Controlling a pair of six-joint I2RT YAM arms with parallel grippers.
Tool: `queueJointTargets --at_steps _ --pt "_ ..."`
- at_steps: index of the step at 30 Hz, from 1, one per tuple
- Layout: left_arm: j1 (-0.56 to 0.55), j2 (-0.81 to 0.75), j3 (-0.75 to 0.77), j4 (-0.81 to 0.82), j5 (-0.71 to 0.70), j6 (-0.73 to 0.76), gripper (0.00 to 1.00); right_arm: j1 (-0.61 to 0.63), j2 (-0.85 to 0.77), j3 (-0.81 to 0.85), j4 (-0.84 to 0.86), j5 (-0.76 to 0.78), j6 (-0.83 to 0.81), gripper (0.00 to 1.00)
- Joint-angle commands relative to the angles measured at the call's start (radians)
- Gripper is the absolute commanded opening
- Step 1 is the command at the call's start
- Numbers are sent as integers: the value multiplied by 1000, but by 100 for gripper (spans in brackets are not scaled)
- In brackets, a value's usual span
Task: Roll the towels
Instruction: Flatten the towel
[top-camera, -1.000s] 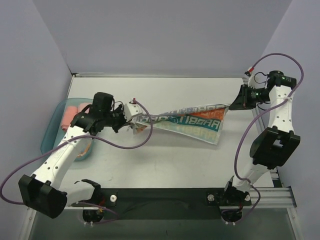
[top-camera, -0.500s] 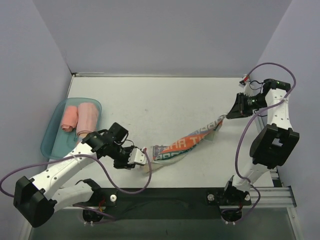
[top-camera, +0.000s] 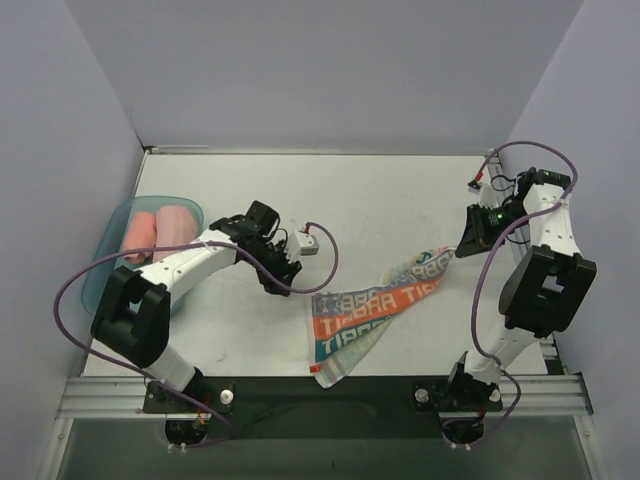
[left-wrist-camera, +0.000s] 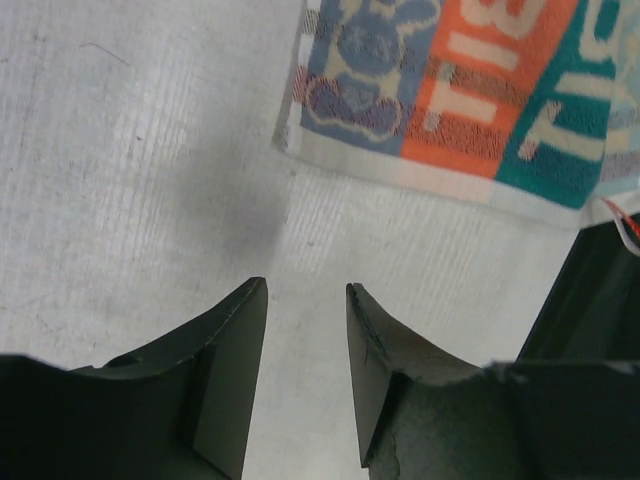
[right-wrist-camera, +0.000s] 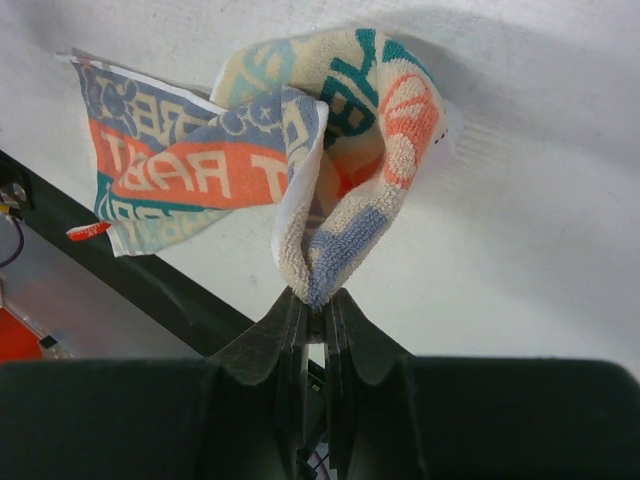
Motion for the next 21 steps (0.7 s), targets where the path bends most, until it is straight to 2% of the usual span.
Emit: queueJointTargets --at_steps 1,12,21 --pt "-57 73 70 156 -40 -233 47 -1 -4 1 -63 29 -28 0" --pt "-172 245 52 274 -99 -396 48 -1 7 29 -85 26 -33 0" --pt "-180 311 50 336 -198 -463 35 1 4 40 -102 21 -37 0"
